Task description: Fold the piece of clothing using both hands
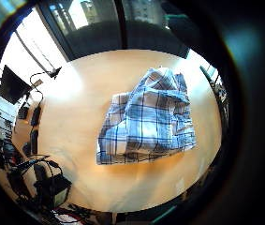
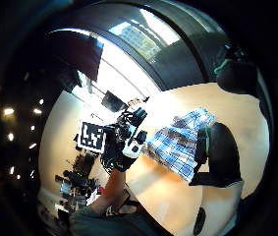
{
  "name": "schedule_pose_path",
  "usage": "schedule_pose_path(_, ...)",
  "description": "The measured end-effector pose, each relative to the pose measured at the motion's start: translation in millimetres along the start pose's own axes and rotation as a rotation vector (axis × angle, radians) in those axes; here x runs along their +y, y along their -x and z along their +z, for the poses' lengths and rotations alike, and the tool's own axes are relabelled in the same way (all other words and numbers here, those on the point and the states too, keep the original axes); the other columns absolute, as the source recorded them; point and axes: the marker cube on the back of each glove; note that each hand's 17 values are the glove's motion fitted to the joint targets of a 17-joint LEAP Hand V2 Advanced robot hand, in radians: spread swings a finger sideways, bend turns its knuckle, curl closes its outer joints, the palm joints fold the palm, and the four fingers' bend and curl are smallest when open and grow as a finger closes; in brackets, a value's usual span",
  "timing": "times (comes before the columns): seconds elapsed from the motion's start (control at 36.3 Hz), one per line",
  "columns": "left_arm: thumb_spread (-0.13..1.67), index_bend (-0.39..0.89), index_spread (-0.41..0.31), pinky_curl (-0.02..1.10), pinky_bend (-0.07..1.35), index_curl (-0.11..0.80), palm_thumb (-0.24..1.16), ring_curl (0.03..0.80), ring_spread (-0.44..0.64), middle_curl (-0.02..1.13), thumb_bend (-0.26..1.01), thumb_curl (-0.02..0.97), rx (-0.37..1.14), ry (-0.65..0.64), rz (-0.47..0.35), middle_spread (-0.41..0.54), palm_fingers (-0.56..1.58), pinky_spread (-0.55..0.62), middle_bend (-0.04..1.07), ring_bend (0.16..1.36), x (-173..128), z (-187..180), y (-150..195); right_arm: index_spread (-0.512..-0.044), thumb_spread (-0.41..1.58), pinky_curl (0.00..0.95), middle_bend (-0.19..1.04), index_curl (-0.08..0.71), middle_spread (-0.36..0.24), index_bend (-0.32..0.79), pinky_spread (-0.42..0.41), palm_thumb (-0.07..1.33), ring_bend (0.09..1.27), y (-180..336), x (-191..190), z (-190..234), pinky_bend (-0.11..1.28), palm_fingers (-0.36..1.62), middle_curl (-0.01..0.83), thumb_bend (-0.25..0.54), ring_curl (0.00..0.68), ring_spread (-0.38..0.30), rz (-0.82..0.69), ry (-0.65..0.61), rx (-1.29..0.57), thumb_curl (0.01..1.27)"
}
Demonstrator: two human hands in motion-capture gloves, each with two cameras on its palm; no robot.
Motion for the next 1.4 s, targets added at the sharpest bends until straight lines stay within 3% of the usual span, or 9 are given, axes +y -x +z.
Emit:
schedule_pose_path(0.06, 1.27, 0.19, -0.116, 0.16, 0.31, 0.244, 0.48, 0.185, 0.27, 0.24, 0.45, 0.194, -0.157, -0.023, -0.042, 0.041, 0.49, 0.3, 0.21, 0.36, -0.9, -0.9, 12.4, -0.283, 0.89, 0.244, 0.2, 0.267, -0.119, 0.16, -0.003, 0.77, 0.4, 0.3, 1.1, -0.1, 0.4, 0.9, 0.244, 0.42, 0.285, -0.177, 0.002, 0.002, 0.0, 0.28)
schedule_pose_path(0.11, 1.31, 0.19, -0.118, 0.17, 0.31, 0.257, 0.48, 0.19, 0.28, 0.25, 0.45, 0.205, -0.185, -0.028, -0.045, 0.042, 0.49, 0.31, 0.2, 0.36, -0.9, -1.9, 13.6, -0.288, 0.92, 0.251, 0.19, 0.275, -0.121, 0.16, -0.003, 0.78, 0.4, 0.8, 2.4, -0.3, 0.39, 0.89, 0.257, 0.407, 0.292, -0.18, 0.003, 0.005, -0.002, 0.29)
schedule_pose_path(0.25, 1.39, 0.18, -0.121, 0.19, 0.3, 0.284, 0.48, 0.205, 0.29, 0.28, 0.45, 0.231, -0.151, -0.036, -0.012, 0.043, 0.48, 0.32, 0.19, 0.36, -2.0, 0.0, 10.3, -0.295, 0.97, 0.267, 0.18, 0.293, -0.124, 0.16, -0.003, 0.79, 0.39, 0.3, 4.8, 0.4, 0.38, 0.89, 0.282, 0.374, 0.31, -0.185, 0.007, 0.006, -0.004, 0.32)
schedule_pose_path(0.39, 1.43, 0.18, -0.123, 0.2, 0.3, 0.306, 0.47, 0.217, 0.29, 0.3, 0.45, 0.252, -0.176, -0.002, -0.053, 0.044, 0.47, 0.33, 0.19, 0.36, 2.0, -0.5, 12.2, -0.298, 1.01, 0.281, 0.18, 0.306, -0.126, 0.15, -0.003, 0.81, 0.38, -1.5, 4.8, -1.9, 0.37, 0.89, 0.302, 0.341, 0.325, -0.185, 0.009, -0.001, 0.009, 0.34)
schedule_pose_path(0.55, 1.47, 0.17, -0.124, 0.22, 0.3, 0.327, 0.47, 0.231, 0.3, 0.32, 0.45, 0.273, -0.178, -0.036, -0.025, 0.044, 0.47, 0.34, 0.19, 0.36, -4.0, 2.0, 15.7, -0.301, 1.04, 0.297, 0.17, 0.319, -0.127, 0.15, -0.003, 0.82, 0.38, -2.6, 4.1, -1.0, 0.37, 0.88, 0.317, 0.302, 0.341, -0.186, 0.0, -0.001, 0.009, 0.37)
schedule_pose_path(1.4, 1.52, 0.17, -0.126, 0.29, 0.28, 0.378, 0.46, 0.28, 0.3, 0.37, 0.41, 0.335, -0.183, -0.058, -0.013, 0.045, 0.44, 0.35, 0.19, 0.35, -1.5, -3.6, 11.8, -0.302, 1.1, 0.343, 0.17, 0.345, -0.128, 0.15, 0.012, 0.9, 0.36, 0.1, 4.9, 7.9, 0.35, 0.87, 0.355, 0.139, 0.385, -0.19, -0.014, 0.007, 0.009, 0.46)
